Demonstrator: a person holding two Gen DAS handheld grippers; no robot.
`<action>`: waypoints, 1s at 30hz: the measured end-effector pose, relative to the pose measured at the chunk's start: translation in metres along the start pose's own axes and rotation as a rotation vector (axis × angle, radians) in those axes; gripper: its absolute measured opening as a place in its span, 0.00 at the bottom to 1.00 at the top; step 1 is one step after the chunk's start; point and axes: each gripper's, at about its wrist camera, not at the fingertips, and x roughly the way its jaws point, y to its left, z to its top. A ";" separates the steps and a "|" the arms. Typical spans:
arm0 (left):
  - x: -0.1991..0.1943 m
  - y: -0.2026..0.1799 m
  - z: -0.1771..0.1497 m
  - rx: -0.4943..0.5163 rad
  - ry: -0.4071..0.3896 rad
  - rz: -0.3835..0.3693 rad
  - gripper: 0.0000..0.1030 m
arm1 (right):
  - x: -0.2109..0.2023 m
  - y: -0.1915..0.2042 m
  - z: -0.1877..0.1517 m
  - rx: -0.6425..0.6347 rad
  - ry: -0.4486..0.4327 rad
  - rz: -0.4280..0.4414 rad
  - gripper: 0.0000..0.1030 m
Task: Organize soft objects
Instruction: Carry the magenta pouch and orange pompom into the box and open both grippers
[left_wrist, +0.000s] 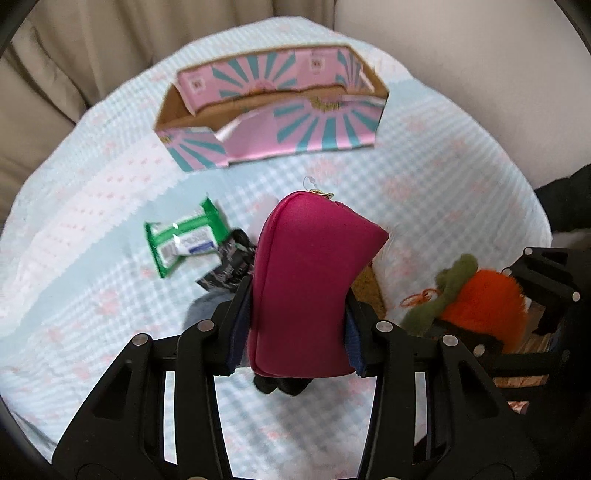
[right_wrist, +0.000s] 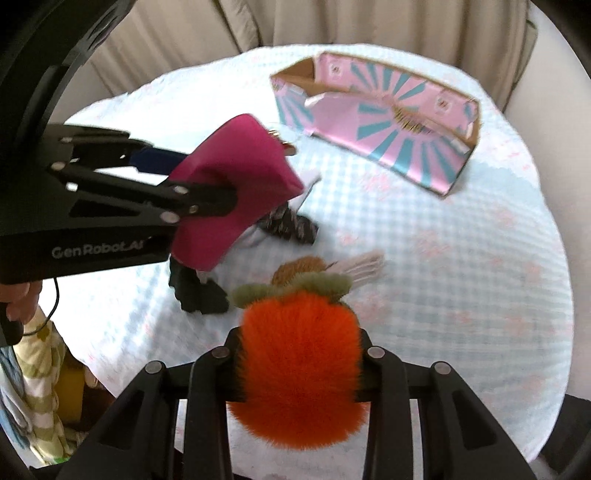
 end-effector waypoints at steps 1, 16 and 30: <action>-0.010 0.002 0.002 -0.009 -0.010 -0.003 0.39 | -0.011 -0.001 0.003 0.016 -0.014 -0.014 0.31; -0.136 0.035 0.043 -0.014 -0.177 -0.094 0.39 | -0.141 0.021 0.070 0.212 -0.247 -0.167 0.31; -0.138 0.090 0.149 -0.033 -0.219 -0.136 0.39 | -0.177 0.002 0.181 0.299 -0.318 -0.287 0.31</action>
